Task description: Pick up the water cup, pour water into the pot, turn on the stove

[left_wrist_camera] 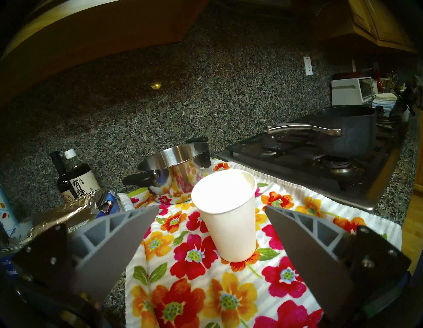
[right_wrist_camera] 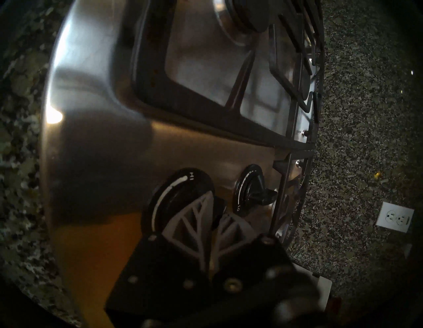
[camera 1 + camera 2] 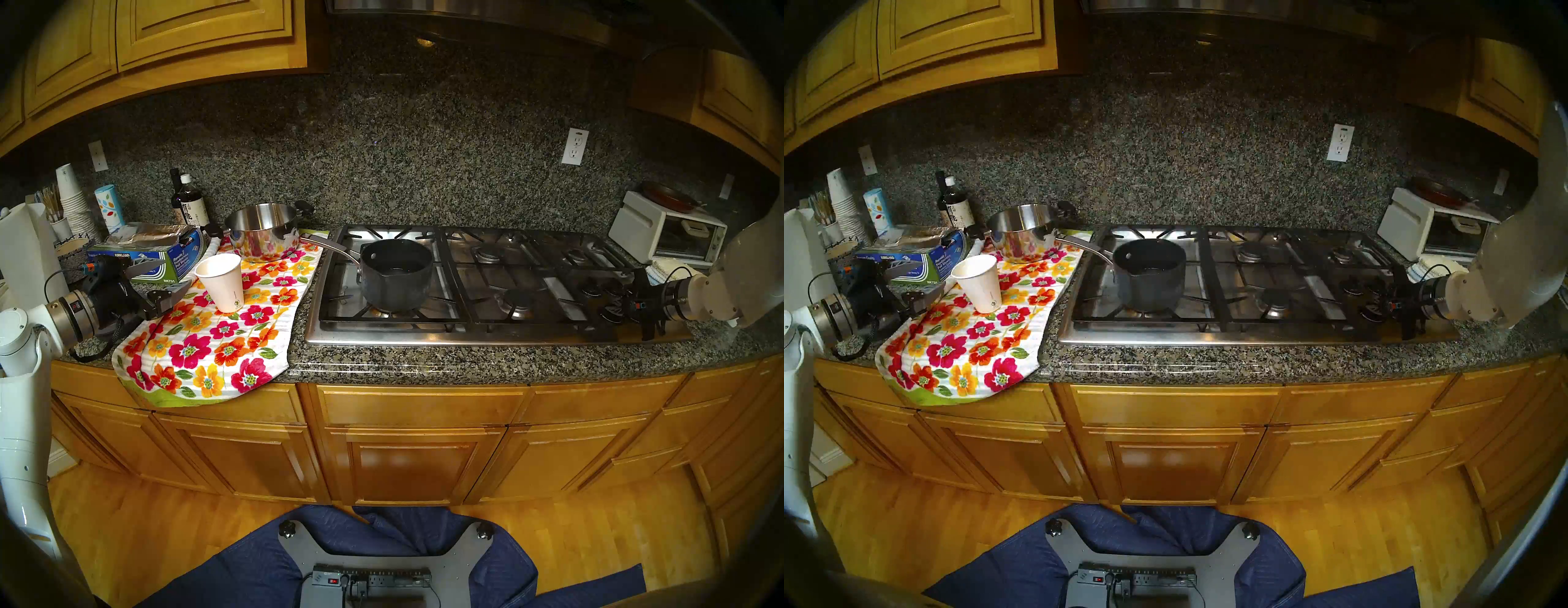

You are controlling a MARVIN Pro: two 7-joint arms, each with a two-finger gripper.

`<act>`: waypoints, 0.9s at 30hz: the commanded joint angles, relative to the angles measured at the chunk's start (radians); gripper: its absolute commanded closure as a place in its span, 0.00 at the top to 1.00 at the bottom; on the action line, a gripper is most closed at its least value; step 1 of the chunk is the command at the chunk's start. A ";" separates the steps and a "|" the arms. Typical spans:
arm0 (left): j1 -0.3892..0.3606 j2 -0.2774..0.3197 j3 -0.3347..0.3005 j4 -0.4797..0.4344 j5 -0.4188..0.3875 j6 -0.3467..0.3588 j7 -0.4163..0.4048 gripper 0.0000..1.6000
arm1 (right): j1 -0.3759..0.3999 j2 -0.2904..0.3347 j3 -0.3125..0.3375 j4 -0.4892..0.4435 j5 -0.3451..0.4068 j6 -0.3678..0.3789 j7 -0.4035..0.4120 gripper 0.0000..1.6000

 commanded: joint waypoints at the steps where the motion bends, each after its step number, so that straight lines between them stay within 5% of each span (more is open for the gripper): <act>1: -0.018 0.012 -0.016 -0.018 -0.009 -0.004 -0.001 1.00 | 0.037 0.043 -0.005 -0.031 0.124 -0.099 0.125 0.00; 12: -0.018 0.012 -0.016 -0.018 -0.008 -0.004 -0.001 1.00 | 0.089 0.042 -0.011 -0.046 0.321 -0.172 0.295 0.00; 27: -0.018 0.012 -0.016 -0.019 -0.009 -0.004 -0.002 1.00 | 0.096 0.042 0.027 0.038 0.564 -0.084 0.595 0.00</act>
